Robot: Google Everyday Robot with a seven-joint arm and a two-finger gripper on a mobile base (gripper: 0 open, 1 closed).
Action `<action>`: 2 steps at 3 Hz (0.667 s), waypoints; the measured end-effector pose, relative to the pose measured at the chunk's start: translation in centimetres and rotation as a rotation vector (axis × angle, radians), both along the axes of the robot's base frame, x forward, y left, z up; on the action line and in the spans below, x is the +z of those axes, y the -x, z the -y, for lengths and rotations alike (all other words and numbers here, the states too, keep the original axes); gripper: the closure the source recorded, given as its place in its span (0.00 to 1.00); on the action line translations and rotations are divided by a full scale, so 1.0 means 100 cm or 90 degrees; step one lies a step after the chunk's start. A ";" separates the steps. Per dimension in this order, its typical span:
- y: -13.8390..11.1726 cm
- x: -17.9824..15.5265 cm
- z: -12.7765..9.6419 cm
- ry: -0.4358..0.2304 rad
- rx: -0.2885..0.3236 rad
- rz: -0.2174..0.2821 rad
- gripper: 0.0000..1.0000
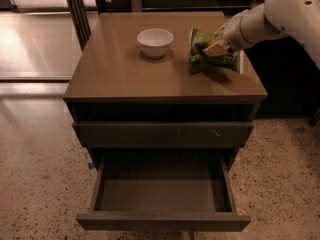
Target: Pick green jalapeno chip bag from middle drawer and place on counter
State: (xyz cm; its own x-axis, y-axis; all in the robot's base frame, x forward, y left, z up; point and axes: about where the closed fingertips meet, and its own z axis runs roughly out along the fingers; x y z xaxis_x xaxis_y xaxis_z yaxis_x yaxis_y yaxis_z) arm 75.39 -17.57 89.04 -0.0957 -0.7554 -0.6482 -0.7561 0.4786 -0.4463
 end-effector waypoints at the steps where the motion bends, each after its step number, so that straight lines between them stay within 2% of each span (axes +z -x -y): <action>1: 0.000 0.000 0.000 0.000 0.000 0.000 0.47; 2: 0.000 0.000 0.000 0.000 0.000 0.000 0.22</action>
Offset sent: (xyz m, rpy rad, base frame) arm 0.0000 0.0001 0.0000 0.0000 0.0001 0.0001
